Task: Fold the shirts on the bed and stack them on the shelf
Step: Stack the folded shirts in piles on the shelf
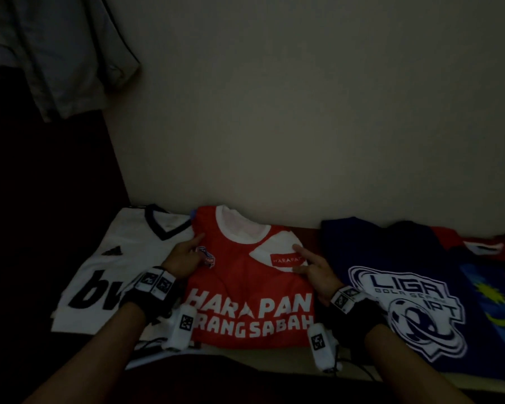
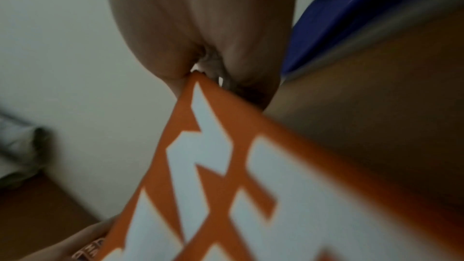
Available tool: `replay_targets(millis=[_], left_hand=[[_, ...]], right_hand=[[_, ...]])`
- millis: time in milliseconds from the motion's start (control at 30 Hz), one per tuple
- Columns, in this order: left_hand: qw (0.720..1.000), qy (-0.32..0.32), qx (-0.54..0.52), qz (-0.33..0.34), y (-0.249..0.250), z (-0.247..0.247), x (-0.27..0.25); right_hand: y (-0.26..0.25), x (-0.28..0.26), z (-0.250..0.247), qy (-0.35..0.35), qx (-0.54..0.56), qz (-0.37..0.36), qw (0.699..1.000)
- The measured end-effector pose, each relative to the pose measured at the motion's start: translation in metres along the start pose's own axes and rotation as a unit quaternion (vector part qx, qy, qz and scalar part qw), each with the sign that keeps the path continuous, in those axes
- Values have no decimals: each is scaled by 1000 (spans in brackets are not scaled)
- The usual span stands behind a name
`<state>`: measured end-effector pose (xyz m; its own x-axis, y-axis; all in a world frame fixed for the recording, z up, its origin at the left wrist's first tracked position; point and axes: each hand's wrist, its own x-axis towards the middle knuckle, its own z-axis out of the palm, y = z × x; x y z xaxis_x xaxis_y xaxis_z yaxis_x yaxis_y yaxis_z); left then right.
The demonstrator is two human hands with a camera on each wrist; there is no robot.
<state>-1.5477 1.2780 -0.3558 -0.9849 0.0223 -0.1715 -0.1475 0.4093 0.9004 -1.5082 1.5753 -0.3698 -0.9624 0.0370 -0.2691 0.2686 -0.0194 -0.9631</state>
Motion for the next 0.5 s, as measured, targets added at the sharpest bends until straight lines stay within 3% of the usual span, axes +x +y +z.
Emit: replay_targets(millis=[200, 300, 500], left_hand=[[985, -87, 151, 12, 13, 63, 3], [984, -51, 170, -17, 15, 71, 4], [984, 18, 176, -30, 35, 80, 22]], right_hand=[[0, -19, -57, 54, -39, 1, 998], [3, -6, -64, 51, -91, 40, 994], [-14, 37, -54, 84, -126, 30, 988]])
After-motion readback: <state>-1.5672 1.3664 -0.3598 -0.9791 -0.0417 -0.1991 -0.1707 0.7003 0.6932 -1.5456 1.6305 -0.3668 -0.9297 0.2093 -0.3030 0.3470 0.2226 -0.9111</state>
